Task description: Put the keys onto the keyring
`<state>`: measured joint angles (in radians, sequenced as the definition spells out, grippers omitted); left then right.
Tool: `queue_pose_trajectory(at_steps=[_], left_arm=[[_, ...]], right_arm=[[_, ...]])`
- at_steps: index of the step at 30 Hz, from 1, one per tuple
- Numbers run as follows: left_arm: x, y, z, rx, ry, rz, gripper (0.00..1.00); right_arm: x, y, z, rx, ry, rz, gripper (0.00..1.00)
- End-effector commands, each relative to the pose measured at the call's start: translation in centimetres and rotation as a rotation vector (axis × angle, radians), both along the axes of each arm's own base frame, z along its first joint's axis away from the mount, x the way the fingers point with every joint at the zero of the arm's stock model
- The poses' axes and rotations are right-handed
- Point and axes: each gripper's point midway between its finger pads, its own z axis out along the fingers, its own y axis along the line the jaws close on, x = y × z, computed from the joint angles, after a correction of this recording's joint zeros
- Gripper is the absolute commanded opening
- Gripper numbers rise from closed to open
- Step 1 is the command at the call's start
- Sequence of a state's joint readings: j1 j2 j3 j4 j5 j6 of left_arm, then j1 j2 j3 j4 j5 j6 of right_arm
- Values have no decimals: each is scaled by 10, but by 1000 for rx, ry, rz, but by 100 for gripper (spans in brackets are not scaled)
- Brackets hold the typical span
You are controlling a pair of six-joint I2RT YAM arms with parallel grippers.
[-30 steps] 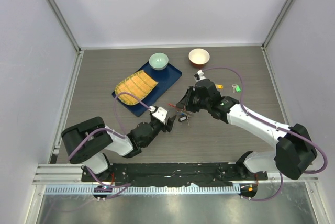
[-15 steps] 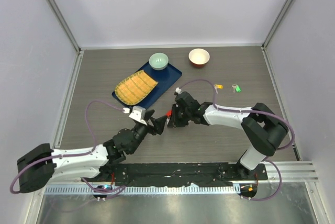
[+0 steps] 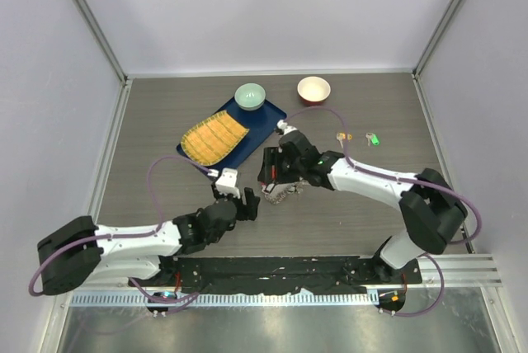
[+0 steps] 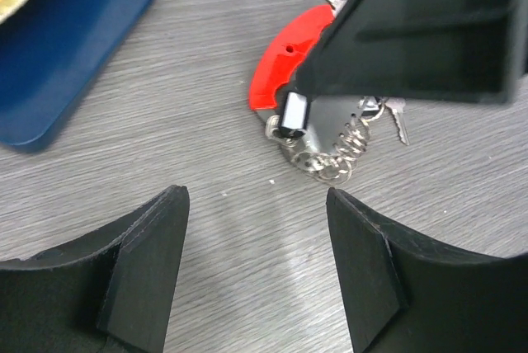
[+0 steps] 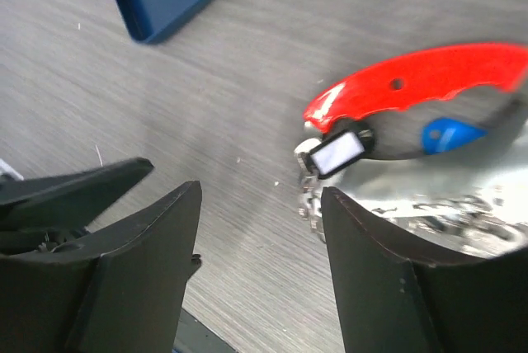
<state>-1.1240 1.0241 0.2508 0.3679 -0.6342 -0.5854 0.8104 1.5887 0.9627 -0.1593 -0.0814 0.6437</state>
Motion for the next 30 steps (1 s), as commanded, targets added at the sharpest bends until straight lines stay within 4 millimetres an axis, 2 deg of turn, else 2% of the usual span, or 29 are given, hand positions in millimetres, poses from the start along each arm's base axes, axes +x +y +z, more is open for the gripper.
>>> queue_pose_trajectory(at_steps=[1,2,3,6,10,11,14,19,23,30], left_arm=[[4,-38,17,-80,59,-28,71],[5,-44,10,-81,89,-21,71],[7,-52,15,-101,96,-16,71],[14,-68,12,-104,141,12,68],[18,-81,3,-63,192,60,63],[18,-76,-2,-23,201,88,59],[20,-77,-3,-8,222,144,49],[19,-78,-11,-7,253,175,43],[19,-76,-20,34,273,194,34],[21,-76,-35,60,284,220,31]], right_arm=[[40,-46,44,-91,-192,-110,67],[42,-57,43,-116,-202,-131,67],[46,-70,44,-148,-220,-153,67],[53,-100,36,-207,-222,-217,67],[50,-117,34,-212,-219,-245,67],[49,-120,31,-217,-215,-246,67],[47,-127,30,-222,-215,-257,67],[46,-134,26,-235,-212,-264,66],[45,-136,22,-233,-204,-256,66],[43,-137,19,-225,-201,-250,66]])
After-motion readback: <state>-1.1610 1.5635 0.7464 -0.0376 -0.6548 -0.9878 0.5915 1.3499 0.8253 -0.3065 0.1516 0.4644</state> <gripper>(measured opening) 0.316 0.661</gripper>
